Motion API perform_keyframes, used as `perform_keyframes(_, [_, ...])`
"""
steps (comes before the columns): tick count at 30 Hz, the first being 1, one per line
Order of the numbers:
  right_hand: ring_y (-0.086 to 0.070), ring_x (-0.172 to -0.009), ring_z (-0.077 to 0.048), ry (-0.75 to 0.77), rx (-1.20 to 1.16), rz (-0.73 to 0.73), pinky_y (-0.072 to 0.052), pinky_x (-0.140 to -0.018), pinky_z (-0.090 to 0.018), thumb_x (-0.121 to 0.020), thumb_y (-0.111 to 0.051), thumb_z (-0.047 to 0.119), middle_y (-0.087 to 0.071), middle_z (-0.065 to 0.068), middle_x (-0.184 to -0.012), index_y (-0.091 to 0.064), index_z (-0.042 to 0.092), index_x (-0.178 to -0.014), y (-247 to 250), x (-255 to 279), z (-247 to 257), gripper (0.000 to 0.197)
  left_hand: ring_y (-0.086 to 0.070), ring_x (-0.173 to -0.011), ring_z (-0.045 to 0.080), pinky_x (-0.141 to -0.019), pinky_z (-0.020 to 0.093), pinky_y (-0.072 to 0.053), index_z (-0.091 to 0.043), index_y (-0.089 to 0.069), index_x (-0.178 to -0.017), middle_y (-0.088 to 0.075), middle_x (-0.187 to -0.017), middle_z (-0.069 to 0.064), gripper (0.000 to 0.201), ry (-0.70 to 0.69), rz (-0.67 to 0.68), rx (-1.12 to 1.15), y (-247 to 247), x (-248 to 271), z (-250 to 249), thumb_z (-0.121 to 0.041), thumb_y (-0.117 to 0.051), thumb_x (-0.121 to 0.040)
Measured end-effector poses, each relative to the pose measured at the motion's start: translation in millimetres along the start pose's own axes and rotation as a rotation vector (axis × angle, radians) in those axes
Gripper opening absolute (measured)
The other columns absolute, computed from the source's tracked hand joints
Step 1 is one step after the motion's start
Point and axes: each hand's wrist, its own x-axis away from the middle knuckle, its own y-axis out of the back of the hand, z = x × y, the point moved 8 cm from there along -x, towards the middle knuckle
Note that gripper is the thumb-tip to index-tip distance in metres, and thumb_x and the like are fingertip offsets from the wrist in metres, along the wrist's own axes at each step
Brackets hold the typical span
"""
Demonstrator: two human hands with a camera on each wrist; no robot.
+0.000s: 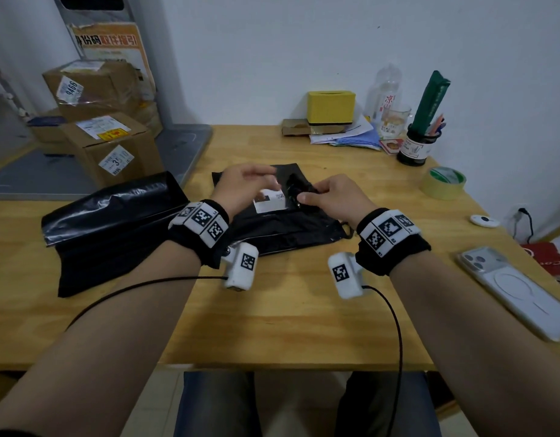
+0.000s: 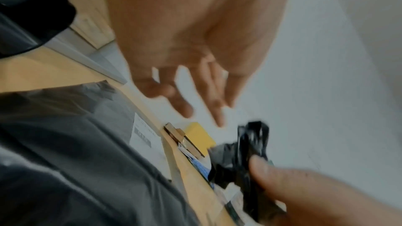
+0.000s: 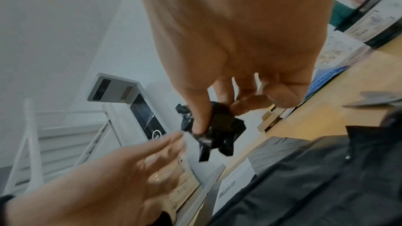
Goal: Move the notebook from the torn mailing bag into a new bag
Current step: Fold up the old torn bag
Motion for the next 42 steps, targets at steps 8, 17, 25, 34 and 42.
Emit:
perform_keyframes(8, [-0.076, -0.093, -0.030, -0.192, -0.368, 0.039, -0.061, -0.089, -0.047, -0.069, -0.085, 0.053, -0.070, -0.028, -0.118, -0.065, -0.016, -0.114, -20.9, -38.3, -39.3, 0.085, -0.053, -0.119, 0.029, -0.091, 0.040, -0.049, -0.008, -0.043, -0.141, -0.051, -0.137, 0.011, 0.055, 0.444, -0.001, -0.159, 6.4, -6.3, 50.9, -0.039, -0.057, -0.097])
perform_keyframes(17, [-0.072, -0.105, -0.032, -0.234, -0.453, 0.128, -0.062, -0.088, -0.044, -0.088, -0.079, 0.020, -0.071, -0.027, -0.114, -0.068, -0.005, -0.094, -40.2, -34.1, -29.8, 0.028, -0.050, -0.122, 0.028, -0.094, 0.039, -0.044, -0.009, -0.048, -0.140, -0.052, -0.136, 0.006, 0.056, 0.473, -0.032, 0.015, -0.6, -24.0, 68.9, -0.044, -0.056, -0.096])
perform_keyframes(25, [-0.075, -0.095, -0.030, -0.243, -0.381, 0.028, -0.064, -0.082, -0.039, -0.087, -0.081, 0.026, -0.073, -0.022, -0.105, -0.071, -0.007, -0.097, -21.6, -44.3, -42.9, 0.035, -0.060, -0.107, 0.024, -0.099, 0.039, -0.048, -0.007, -0.062, -0.119, -0.064, -0.115, 0.004, 0.047, 0.431, 0.036, 0.083, -19.1, -38.4, 68.3, -0.045, -0.062, -0.091])
perform_keyframes(34, [-0.072, -0.104, -0.031, -0.241, -0.436, 0.014, -0.063, -0.085, -0.039, -0.089, -0.079, 0.028, -0.062, -0.034, -0.129, -0.053, -0.020, -0.129, -20.6, -31.4, -49.6, 0.068, -0.060, -0.112, 0.026, -0.102, 0.042, -0.048, -0.007, -0.060, -0.127, -0.067, -0.119, 0.004, 0.055, 0.443, 0.030, 0.179, -21.0, -21.0, 73.7, -0.041, -0.067, -0.085])
perform_keyframes(42, [-0.068, -0.111, -0.038, -0.134, -0.433, -0.072, -0.064, -0.079, -0.036, -0.089, -0.078, 0.036, -0.051, -0.037, -0.137, -0.050, -0.026, -0.122, 13.6, 18.5, -34.4, 0.075, -0.058, -0.092, 0.021, -0.081, 0.031, -0.048, -0.015, -0.069, -0.095, -0.065, -0.094, 0.000, 0.012, 0.251, -0.146, 0.170, -9.9, 18.9, 21.7, -0.019, -0.059, -0.092])
